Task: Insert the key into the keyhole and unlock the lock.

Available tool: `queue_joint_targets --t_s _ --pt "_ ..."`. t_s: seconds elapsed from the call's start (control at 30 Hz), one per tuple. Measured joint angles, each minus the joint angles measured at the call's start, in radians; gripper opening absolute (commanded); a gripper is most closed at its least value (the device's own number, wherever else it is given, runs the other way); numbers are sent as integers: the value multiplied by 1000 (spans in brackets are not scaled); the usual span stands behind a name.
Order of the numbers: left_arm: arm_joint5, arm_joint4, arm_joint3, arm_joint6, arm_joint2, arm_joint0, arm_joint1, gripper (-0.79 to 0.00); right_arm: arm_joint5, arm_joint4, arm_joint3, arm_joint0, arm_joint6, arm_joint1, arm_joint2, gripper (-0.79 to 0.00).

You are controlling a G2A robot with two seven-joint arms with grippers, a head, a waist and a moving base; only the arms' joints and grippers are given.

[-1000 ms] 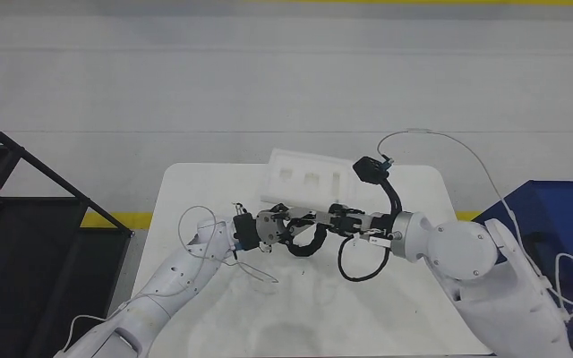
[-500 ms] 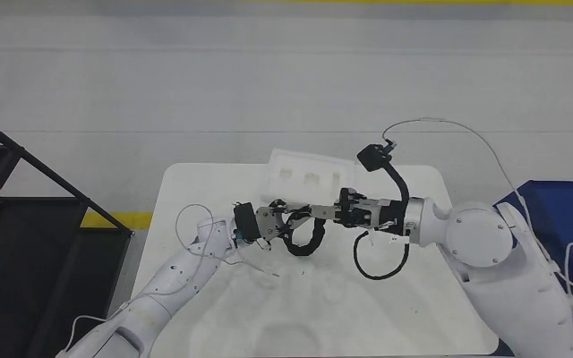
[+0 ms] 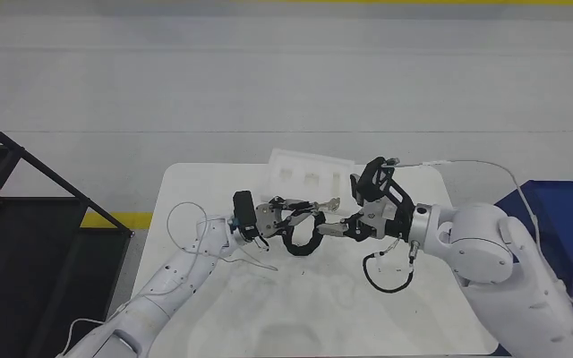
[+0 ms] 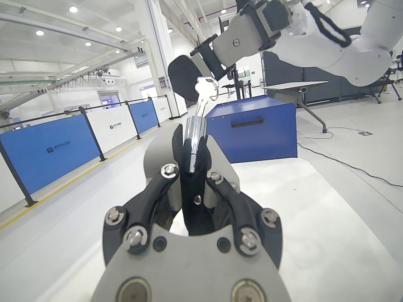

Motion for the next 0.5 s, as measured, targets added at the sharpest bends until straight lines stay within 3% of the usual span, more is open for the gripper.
queue_joint_targets --t_s 0.1,0.5 --pt "-11 -19 -17 -21 -15 9 4 -785 -16 -52 -6 -8 -25 1 -3 0" --pt "-1 -78 -83 -128 -56 49 10 -785 -49 -17 -2 -23 -62 -1 -13 0"
